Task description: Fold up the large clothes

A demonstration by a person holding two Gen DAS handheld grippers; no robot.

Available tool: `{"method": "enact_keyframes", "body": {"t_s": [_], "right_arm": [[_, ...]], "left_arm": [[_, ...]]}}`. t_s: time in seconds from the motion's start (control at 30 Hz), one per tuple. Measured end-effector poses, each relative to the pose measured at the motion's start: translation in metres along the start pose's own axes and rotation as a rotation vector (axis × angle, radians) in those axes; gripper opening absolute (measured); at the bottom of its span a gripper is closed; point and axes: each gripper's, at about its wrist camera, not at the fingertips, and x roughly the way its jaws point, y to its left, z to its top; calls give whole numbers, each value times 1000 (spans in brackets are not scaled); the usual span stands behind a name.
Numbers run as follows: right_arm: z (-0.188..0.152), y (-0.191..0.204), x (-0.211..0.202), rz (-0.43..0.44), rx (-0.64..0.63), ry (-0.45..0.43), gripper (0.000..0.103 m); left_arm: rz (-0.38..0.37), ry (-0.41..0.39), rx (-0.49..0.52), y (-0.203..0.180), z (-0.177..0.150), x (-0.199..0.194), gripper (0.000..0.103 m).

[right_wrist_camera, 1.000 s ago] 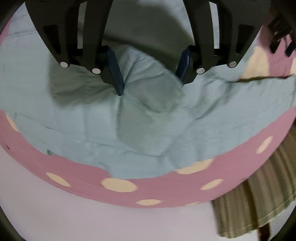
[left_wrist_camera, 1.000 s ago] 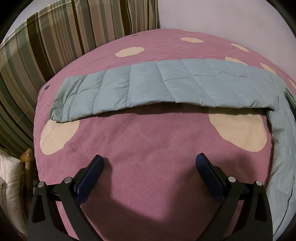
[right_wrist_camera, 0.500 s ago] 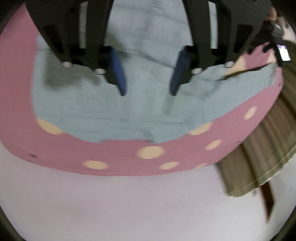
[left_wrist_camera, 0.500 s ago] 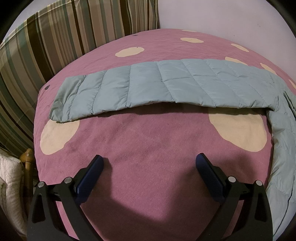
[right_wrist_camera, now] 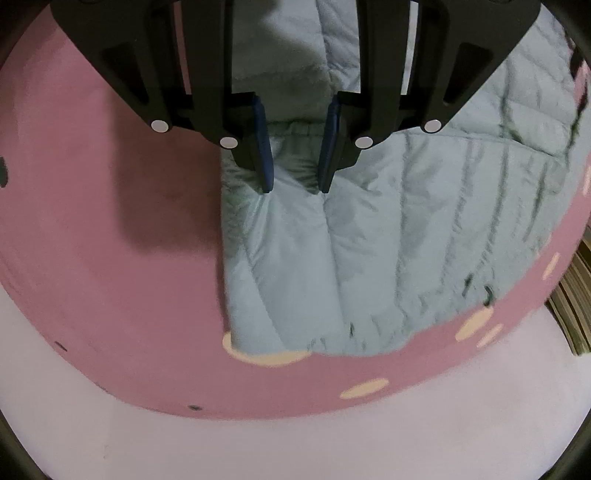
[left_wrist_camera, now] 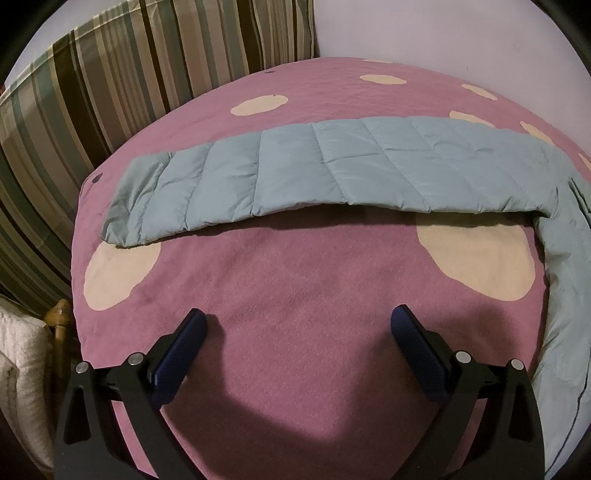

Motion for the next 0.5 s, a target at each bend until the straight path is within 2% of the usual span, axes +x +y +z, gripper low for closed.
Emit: {"method": "enact_keyframes", "body": {"t_s": [0.1,0.3,0.5], "right_arm": [[-5,5,14,-31,-25,-3,25],[-11,9,3,-90,-62,-38,25],[11,5,-17,-41,-9,-87,25]], "left_arm": [[2,0,2,0,0,0,99],[2,0,2,0,0,1,99],[3,0,3,0,0,1,99]]}}
